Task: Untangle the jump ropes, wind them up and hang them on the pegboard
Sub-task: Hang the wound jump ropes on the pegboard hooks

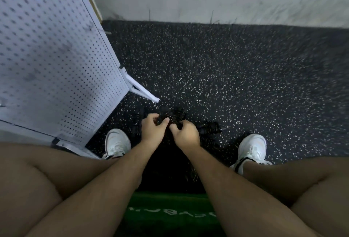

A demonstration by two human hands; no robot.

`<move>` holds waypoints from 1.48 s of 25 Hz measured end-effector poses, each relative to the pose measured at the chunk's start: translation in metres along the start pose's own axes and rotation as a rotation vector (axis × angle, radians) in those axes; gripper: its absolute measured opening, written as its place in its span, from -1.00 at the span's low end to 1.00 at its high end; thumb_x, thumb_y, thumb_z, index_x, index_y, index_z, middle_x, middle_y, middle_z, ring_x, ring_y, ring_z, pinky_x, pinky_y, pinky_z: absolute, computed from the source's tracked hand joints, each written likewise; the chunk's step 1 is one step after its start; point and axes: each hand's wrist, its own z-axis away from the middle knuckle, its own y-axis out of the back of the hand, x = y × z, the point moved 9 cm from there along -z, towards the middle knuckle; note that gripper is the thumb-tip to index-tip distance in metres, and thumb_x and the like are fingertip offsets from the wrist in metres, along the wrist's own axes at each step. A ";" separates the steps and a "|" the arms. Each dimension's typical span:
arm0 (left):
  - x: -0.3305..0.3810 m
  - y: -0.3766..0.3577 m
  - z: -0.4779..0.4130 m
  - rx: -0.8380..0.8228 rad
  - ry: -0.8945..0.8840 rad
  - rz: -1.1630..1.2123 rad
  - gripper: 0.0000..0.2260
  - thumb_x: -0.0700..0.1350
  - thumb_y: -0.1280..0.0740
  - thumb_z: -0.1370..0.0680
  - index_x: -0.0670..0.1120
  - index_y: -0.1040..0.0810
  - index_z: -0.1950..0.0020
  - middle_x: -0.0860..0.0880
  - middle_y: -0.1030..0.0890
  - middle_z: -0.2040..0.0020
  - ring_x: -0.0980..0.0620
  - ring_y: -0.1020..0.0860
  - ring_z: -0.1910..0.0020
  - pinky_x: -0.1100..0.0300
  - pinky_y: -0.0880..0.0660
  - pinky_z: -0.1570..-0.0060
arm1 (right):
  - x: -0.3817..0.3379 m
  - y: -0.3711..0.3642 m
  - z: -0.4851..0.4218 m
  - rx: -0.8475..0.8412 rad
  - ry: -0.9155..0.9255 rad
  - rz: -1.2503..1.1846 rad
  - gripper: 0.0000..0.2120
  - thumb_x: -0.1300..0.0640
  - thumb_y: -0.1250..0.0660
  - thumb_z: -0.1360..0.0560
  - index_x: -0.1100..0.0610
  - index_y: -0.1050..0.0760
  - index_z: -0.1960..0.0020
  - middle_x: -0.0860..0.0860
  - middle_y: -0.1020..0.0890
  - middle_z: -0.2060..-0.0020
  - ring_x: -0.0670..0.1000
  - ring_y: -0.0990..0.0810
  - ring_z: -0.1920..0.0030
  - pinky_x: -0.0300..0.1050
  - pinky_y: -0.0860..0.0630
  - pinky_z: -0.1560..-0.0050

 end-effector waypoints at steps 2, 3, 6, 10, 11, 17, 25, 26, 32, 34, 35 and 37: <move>0.034 0.019 0.012 -0.019 -0.031 0.111 -0.53 0.11 -0.47 -0.52 -0.01 -0.46 -0.36 0.03 -0.54 -0.17 0.06 -0.55 -0.12 0.20 -0.45 -0.15 | -0.036 0.025 0.010 0.064 0.081 -0.106 -0.57 -0.14 -0.28 -0.55 0.22 -0.58 -0.15 0.10 -0.66 -0.04 0.11 -0.62 -0.06 -0.01 -0.56 -0.07; 0.053 0.028 0.018 -0.049 -0.048 0.188 -0.50 0.13 -0.47 -0.52 0.02 -0.42 -0.39 0.06 -0.56 -0.17 0.09 -0.56 -0.12 0.17 -0.48 -0.18 | -0.057 0.038 0.016 0.086 0.126 -0.166 -0.58 -0.13 -0.28 -0.56 0.20 -0.59 -0.15 0.08 -0.66 -0.05 0.10 -0.61 -0.07 0.02 -0.55 -0.12; 0.115 0.072 0.037 -0.022 -0.163 0.380 -0.45 0.12 -0.51 -0.49 0.07 -0.41 -0.41 0.05 -0.59 -0.22 0.12 -0.61 -0.14 0.10 -0.55 -0.22 | -0.118 0.072 0.043 0.114 0.250 -0.355 -0.65 -0.11 -0.28 -0.56 0.11 -0.60 -0.14 -0.02 -0.67 -0.03 -0.02 -0.62 -0.05 0.04 -0.56 -0.16; 0.196 0.144 0.074 0.045 -0.385 0.497 -0.45 -0.07 -0.59 -0.43 0.03 -0.43 -0.33 0.06 -0.60 -0.17 0.13 -0.63 -0.10 0.20 -0.59 -0.06 | -0.197 0.106 0.087 0.094 0.500 -0.494 -0.69 -0.12 -0.27 -0.49 0.00 -0.60 -0.12 -0.12 -0.67 0.01 -0.13 -0.63 -0.03 0.00 -0.58 -0.15; 0.212 0.162 0.085 0.063 -0.452 0.500 -0.44 -0.10 -0.61 -0.41 0.05 -0.43 -0.32 0.08 -0.60 -0.16 0.13 -0.63 -0.10 0.16 -0.59 -0.08 | -0.215 0.113 0.098 0.063 0.570 -0.512 -0.75 -0.05 -0.28 -0.52 -0.01 -0.60 -0.12 -0.12 -0.67 0.00 -0.15 -0.63 -0.03 -0.02 -0.58 -0.14; 0.262 0.255 0.141 0.120 -0.706 0.356 -0.46 -0.09 -0.58 -0.43 0.19 -0.41 -0.30 0.19 -0.60 -0.19 0.24 -0.56 -0.20 0.30 -0.51 -0.15 | -0.312 0.150 0.150 -0.157 0.767 -0.704 -0.71 0.19 -0.29 -0.63 -0.15 -0.50 -0.25 -0.20 -0.66 -0.10 -0.24 -0.61 -0.14 -0.08 -0.54 -0.24; 0.248 0.322 0.178 -0.002 -0.705 0.650 -0.47 -0.02 -0.41 -0.38 0.01 -0.53 -0.37 -0.16 -0.57 -0.34 -0.09 -0.58 -0.30 -0.10 -0.48 -0.32 | -0.392 0.132 0.220 -0.113 1.110 -0.459 -0.52 0.01 -0.42 -0.57 -0.09 -0.41 -0.46 -0.14 -0.56 -0.31 -0.21 -0.52 -0.29 -0.22 -0.51 -0.27; 0.246 0.328 0.182 -0.016 -0.695 0.697 -0.47 -0.01 -0.43 -0.41 -0.06 -0.52 -0.38 -0.16 -0.59 -0.32 -0.10 -0.58 -0.30 -0.10 -0.47 -0.32 | -0.398 0.126 0.229 -0.040 1.191 -0.358 -0.48 -0.02 -0.41 -0.57 -0.08 -0.38 -0.49 -0.13 -0.49 -0.38 -0.18 -0.45 -0.38 -0.15 -0.45 -0.37; 0.209 0.394 0.200 0.312 -0.654 0.767 -0.75 -0.10 -0.45 -0.56 -0.07 -0.60 -0.23 -0.09 -0.70 -0.12 -0.09 -0.65 -0.17 -0.08 -0.56 -0.24 | -0.427 0.091 0.274 0.370 1.560 0.138 -0.49 -0.02 -0.33 -0.61 0.04 -0.35 -0.53 0.05 -0.29 -0.54 0.11 -0.34 -0.47 0.11 -0.32 -0.46; 0.192 0.409 0.202 0.394 -0.627 0.796 -0.79 -0.14 -0.45 -0.57 -0.02 -0.59 -0.20 -0.05 -0.70 -0.07 -0.07 -0.67 -0.12 0.01 -0.60 -0.12 | -0.433 0.077 0.279 0.396 1.610 0.210 -0.49 0.01 -0.36 -0.58 0.05 -0.38 -0.50 0.07 -0.31 -0.52 0.15 -0.38 -0.42 0.16 -0.34 -0.41; 0.184 0.414 0.202 0.415 -0.618 0.815 -0.81 -0.15 -0.42 -0.58 -0.02 -0.59 -0.18 -0.03 -0.70 -0.03 -0.05 -0.68 -0.09 0.08 -0.62 -0.04 | -0.436 0.069 0.281 0.388 1.625 0.233 -0.49 0.02 -0.37 -0.57 0.05 -0.38 -0.49 0.07 -0.30 -0.52 0.15 -0.38 -0.41 0.17 -0.35 -0.40; 0.171 0.422 0.202 0.461 -0.601 0.829 -0.83 -0.13 -0.40 -0.60 -0.04 -0.59 -0.19 -0.03 -0.71 -0.01 -0.05 -0.69 -0.07 0.13 -0.61 0.00 | -0.440 0.056 0.285 0.369 1.650 0.257 -0.49 0.04 -0.39 -0.56 0.05 -0.40 -0.48 0.05 -0.30 -0.52 0.14 -0.38 -0.40 0.16 -0.35 -0.40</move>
